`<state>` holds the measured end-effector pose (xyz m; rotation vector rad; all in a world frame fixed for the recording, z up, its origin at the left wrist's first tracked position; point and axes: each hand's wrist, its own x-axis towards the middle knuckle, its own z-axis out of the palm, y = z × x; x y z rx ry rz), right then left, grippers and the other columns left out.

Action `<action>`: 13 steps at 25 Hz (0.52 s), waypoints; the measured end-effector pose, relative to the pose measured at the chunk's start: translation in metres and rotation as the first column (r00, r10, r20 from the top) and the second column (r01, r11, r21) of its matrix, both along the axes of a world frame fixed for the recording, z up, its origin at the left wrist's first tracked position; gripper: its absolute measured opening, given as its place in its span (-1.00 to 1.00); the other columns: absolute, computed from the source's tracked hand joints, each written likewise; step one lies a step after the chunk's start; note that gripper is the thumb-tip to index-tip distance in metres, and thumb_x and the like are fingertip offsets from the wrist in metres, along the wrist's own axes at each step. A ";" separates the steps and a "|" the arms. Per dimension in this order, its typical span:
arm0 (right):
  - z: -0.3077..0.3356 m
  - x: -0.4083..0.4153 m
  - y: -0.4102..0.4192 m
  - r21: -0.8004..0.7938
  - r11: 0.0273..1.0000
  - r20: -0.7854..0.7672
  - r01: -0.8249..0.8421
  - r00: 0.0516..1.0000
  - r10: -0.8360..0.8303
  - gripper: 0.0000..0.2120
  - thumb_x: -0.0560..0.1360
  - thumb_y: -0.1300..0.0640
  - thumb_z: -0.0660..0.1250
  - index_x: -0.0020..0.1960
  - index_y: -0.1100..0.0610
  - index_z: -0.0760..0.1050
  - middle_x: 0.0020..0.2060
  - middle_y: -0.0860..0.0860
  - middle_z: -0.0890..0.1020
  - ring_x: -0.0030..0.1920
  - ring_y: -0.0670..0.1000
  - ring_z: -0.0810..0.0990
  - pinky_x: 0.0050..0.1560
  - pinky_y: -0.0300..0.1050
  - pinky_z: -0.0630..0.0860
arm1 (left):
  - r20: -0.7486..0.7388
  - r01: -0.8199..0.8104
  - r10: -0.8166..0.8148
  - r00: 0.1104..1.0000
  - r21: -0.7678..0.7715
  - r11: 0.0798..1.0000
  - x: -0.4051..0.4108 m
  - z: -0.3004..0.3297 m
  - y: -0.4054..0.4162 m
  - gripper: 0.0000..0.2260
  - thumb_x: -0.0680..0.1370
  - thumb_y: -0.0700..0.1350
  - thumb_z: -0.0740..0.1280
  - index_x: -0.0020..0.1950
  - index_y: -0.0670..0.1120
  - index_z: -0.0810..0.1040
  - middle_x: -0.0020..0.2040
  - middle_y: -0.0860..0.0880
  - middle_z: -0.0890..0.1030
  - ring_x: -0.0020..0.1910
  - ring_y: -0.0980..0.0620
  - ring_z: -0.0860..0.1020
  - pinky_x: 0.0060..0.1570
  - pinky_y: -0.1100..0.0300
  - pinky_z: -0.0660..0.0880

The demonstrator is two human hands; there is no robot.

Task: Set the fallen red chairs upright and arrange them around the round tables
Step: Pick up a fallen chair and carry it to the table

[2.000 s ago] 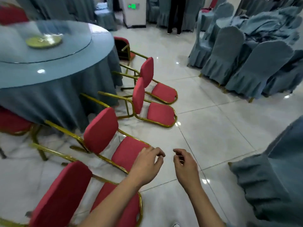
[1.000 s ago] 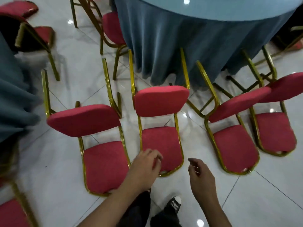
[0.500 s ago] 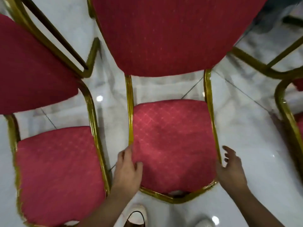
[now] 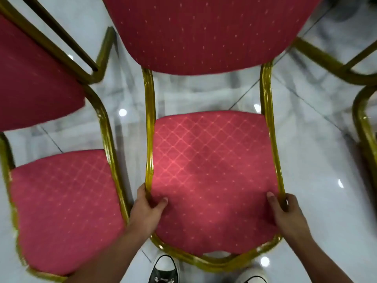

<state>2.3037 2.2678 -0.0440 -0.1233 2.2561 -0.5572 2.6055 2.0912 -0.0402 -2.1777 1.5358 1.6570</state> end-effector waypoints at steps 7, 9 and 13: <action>0.282 0.005 -0.010 -0.015 0.999 -0.121 0.029 0.992 -0.031 -0.60 0.49 -0.25 0.36 0.23 -0.18 0.33 -0.07 0.12 0.59 -0.11 0.14 0.51 0.01 0.08 0.48 | 0.168 0.064 -0.054 0.984 -0.054 0.996 -0.002 0.288 -0.003 -0.31 0.45 0.20 0.47 0.50 0.12 0.25 0.27 0.00 0.58 0.25 -0.09 0.57 0.27 0.02 0.46; 0.366 -0.012 -0.020 -0.023 0.999 -0.099 -0.043 0.994 0.040 -0.64 0.53 -0.18 0.36 0.24 -0.10 0.36 -0.07 0.15 0.60 -0.09 0.17 0.53 0.00 0.06 0.47 | 0.195 0.060 -0.045 0.980 -0.072 0.996 -0.015 0.373 -0.010 -0.35 0.48 0.19 0.45 0.48 0.03 0.29 0.29 -0.07 0.58 0.28 -0.17 0.54 0.27 0.00 0.44; 0.516 -0.059 -0.058 0.055 0.974 0.030 -0.221 0.975 0.219 -0.55 0.63 -0.06 0.27 0.43 0.15 0.37 0.22 0.21 0.59 0.21 0.25 0.56 0.20 0.07 0.47 | 0.272 0.127 -0.097 0.957 -0.094 0.987 -0.037 0.526 -0.042 -0.45 0.50 0.12 0.46 0.39 -0.12 0.45 0.26 -0.19 0.57 0.34 -0.23 0.45 0.33 -0.03 0.41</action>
